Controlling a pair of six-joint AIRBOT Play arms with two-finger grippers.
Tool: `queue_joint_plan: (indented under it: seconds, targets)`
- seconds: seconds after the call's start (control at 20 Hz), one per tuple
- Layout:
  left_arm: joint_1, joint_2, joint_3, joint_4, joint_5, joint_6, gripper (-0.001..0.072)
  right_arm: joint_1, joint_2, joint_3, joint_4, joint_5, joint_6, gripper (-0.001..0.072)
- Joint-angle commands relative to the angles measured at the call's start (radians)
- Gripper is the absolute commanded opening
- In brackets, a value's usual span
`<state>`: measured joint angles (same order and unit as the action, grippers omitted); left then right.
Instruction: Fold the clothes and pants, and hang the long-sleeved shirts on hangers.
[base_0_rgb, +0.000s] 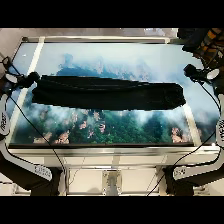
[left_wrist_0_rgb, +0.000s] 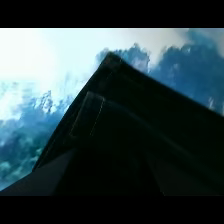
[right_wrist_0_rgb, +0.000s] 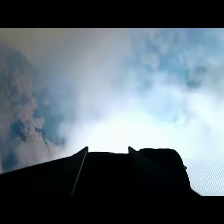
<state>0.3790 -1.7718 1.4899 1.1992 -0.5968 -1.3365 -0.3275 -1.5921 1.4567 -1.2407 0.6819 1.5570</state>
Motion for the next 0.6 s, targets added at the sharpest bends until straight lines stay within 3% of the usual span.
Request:
queue_joint_plan:
  seconds: [0.0,0.15,0.35,0.5,0.55]
  targets:
    - [0.008,0.003,0.000,0.151,-0.169,-0.037,0.0398,0.028,0.000,0.046,-0.020,0.247,-0.110,0.0286]
    - [0.011,0.003,0.000,0.254,-0.186,-0.145,0.0501,0.061,0.000,0.046,-0.021,0.286,-0.114,0.0344]
    - [0.005,-0.017,0.000,0.259,-0.182,-0.155,0.0501,0.078,0.000,0.046,-0.017,0.299,-0.113,0.0344]
    - [-0.006,-0.053,0.000,0.260,-0.188,-0.213,0.0496,0.088,0.000,0.046,-0.011,0.327,-0.113,0.0343]
    - [-0.011,-0.063,0.000,0.262,-0.202,-0.212,0.0454,0.091,0.000,0.046,-0.013,0.336,-0.113,0.0344]
